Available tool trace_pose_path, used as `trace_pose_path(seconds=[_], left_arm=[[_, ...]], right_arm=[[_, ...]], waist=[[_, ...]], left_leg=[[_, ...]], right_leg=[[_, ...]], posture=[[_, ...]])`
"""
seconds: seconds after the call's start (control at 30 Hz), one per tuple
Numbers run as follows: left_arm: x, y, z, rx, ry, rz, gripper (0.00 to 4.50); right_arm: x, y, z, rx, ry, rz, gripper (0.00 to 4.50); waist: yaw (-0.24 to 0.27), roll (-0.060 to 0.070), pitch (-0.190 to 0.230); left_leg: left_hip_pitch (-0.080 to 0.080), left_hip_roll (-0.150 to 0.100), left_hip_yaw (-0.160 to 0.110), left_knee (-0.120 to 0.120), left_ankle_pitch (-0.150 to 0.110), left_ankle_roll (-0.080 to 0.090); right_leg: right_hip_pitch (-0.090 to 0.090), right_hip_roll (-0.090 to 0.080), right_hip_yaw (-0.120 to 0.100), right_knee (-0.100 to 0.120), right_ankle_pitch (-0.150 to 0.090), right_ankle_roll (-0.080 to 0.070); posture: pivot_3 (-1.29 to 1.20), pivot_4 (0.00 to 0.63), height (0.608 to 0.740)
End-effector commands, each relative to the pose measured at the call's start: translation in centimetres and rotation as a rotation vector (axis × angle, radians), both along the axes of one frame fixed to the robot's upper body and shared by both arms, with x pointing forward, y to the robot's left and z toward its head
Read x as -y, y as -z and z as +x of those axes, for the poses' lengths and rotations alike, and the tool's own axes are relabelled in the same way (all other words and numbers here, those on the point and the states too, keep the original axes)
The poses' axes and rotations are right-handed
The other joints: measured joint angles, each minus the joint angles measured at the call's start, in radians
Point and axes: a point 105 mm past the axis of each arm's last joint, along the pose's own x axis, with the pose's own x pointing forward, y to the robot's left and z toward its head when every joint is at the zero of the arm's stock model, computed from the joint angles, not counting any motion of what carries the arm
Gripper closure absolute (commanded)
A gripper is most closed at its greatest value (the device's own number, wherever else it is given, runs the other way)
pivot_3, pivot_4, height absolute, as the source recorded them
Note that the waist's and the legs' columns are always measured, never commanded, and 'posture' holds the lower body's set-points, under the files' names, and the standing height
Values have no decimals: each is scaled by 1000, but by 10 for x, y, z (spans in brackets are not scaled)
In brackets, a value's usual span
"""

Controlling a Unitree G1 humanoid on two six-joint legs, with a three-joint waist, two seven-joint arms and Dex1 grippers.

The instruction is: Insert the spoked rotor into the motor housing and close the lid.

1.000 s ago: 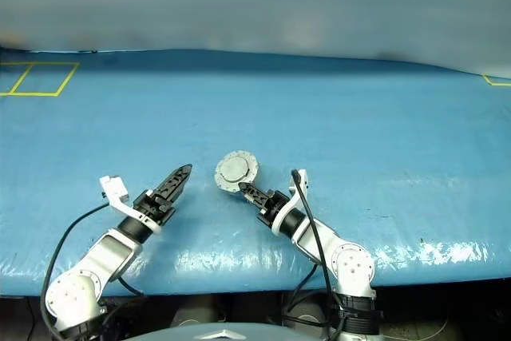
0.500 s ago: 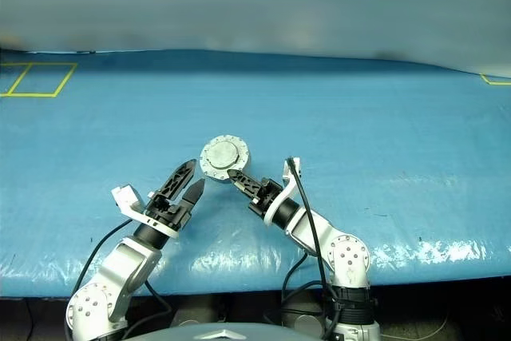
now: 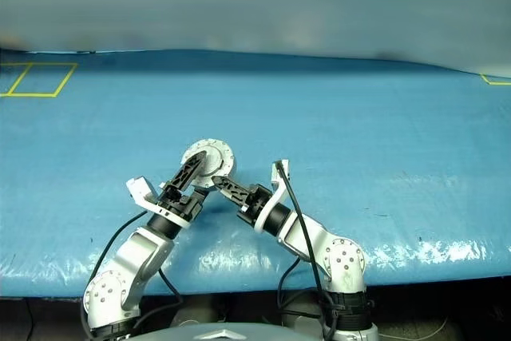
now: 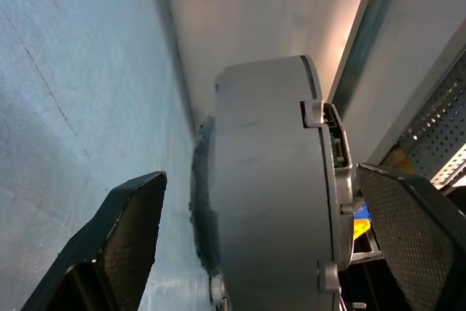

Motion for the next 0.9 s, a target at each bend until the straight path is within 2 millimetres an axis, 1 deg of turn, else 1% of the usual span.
trace_pose_path(seconds=[0.03, 0.13, 0.23, 0.27, 0.3, 0.37, 0.43, 0.53, 0.57, 0.63, 0.67, 0.7, 0.73, 0.83, 0.9], left_arm=[[4, -5, -1, 11, 26, -26, 0], [6, -3, -4, 0, 35, -28, 589], [5, -3, -7, -3, 33, -27, 1585], [4, -3, -7, -5, 30, -25, 1870], [4, -3, -8, -6, 28, -25, 2049], [2, -3, -8, -8, 18, -21, 2060], [0, -2, -8, -15, 6, -7, 2060], [-4, -1, -5, -28, -16, 19, 2060], [-7, 0, -4, -33, -27, 27, 2060], [-13, 1, 2, -43, -55, 55, 2060], [-17, 1, 5, -47, -69, 71, 2060], [-19, 2, 6, -50, -77, 80, 2060], [-24, 2, 10, -52, -93, 96, 2060], [-35, 2, 24, -59, -126, 147, 2060], [-40, 3, 34, -65, -131, 183, 2060]], right_arm=[[-3, -28, -6, 108, -27, 74, 3278], [-1, -26, -4, 135, -13, 33, 3278], [1, -22, 0, 155, 18, -5, 3278], [2, -19, 3, 153, 31, -16, 3278], [3, -18, 4, 150, 39, -22, 3278], [5, -16, 7, 147, 58, -25, 3278], [9, -11, 13, 139, 93, -44, 2517], [14, -5, 17, 166, 118, -114, 1547], [15, 0, 17, 210, 115, -201, 1207], [17, 10, 16, 356, 89, -422, 542], [18, 12, 16, 431, 79, -501, 251], [18, 13, 15, 478, 73, -539, 15], [19, 13, 14, 564, 72, -593, 0], [20, 11, 8, 765, 78, -675, 0], [21, 9, 4, 839, 93, -670, 0]], waist=[[0, 0, 0], [0, 0, 0], [1, 0, 0], [1, 0, 0], [0, 0, 0], [0, 0, 0], [1, 0, 0], [2, 0, 0], [2, 0, 0], [2, 0, 0], [3, 0, 0], [3, 0, 0], [4, -1, 0], [7, 0, 0], [10, -1, 0]], left_leg=[[0, 0, 0, 0, 0, 0], [0, 0, 0, 0, 0, 0], [0, 0, 0, 0, 0, 0], [0, 0, 0, 0, 0, 0], [0, 0, 0, 0, 0, 0], [0, 0, 0, 0, 0, 0], [0, 0, 0, 1, 0, 0], [0, 0, 0, 1, 0, 0], [0, 0, 0, 1, 0, 0], [0, 0, 0, 1, 0, 0], [0, -1, 0, 2, 0, 0], [0, -1, 1, 2, 0, 0], [0, -1, 1, 2, 0, 0], [0, -1, 1, 2, 0, -1], [0, -1, 1, 2, 1, -1]], right_leg=[[0, 0, 0, 0, 0, 0], [0, 0, 0, 0, 0, 0], [0, 0, 0, 0, 0, 0], [0, 0, 0, 0, 0, 0], [0, 0, 0, 0, 0, 0], [0, 0, 0, 0, 0, 0], [0, 0, 0, 0, 0, 0], [0, 0, 0, 0, 0, 0], [0, 0, 0, 0, 0, 0], [0, 0, 0, 0, 0, -1], [1, 0, 0, 0, 0, -1], [0, -1, 0, 0, 0, -1], [1, 0, 0, 0, 0, -1], [1, 0, -1, 1, 0, 0], [1, 1, -1, 1, 1, 1]], posture=[[0, 150, 740], [0, 150, 740], [0, 150, 740], [0, 150, 740], [0, 150, 740], [0, 150, 740], [0, 150, 740], [0, 150, 740], [0, 150, 740], [0, 150, 740], [0, 150, 740], [0, 150, 740], [0, 150, 740], [0, 150, 740], [0, 150, 740]])
